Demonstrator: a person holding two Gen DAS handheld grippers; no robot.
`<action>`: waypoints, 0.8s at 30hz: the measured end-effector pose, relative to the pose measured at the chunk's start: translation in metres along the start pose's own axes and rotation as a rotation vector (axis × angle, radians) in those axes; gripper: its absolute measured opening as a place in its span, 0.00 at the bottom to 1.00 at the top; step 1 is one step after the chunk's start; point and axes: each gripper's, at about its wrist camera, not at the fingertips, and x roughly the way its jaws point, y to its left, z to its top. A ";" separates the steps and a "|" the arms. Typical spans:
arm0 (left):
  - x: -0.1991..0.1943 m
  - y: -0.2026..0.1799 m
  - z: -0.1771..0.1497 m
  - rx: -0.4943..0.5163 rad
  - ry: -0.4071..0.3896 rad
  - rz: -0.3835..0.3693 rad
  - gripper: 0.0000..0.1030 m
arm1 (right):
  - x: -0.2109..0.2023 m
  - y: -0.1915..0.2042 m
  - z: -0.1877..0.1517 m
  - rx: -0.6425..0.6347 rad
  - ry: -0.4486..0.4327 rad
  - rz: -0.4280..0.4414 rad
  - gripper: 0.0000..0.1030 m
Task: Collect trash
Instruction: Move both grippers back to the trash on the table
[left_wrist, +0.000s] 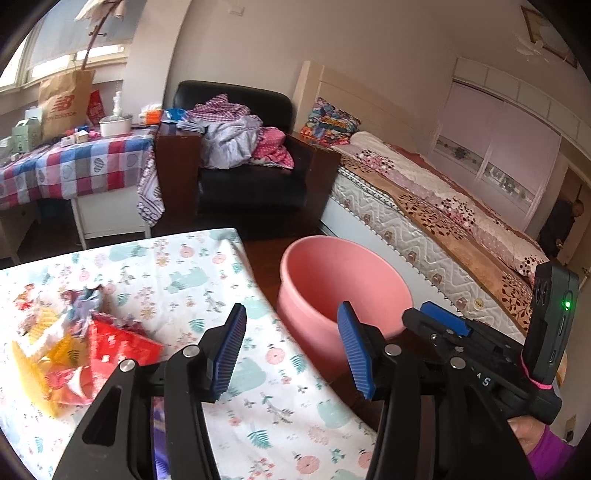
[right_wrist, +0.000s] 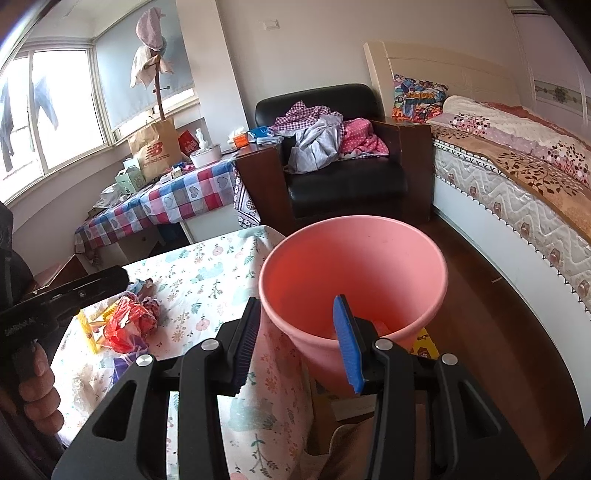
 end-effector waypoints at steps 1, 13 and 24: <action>-0.004 0.003 -0.001 -0.003 -0.006 0.008 0.49 | 0.000 0.002 0.000 -0.001 -0.003 0.008 0.41; -0.093 0.087 -0.038 -0.092 -0.092 0.241 0.49 | 0.034 0.066 0.000 -0.075 0.015 0.176 0.41; -0.132 0.186 -0.089 -0.291 -0.051 0.452 0.49 | 0.065 0.139 -0.027 -0.228 0.145 0.277 0.41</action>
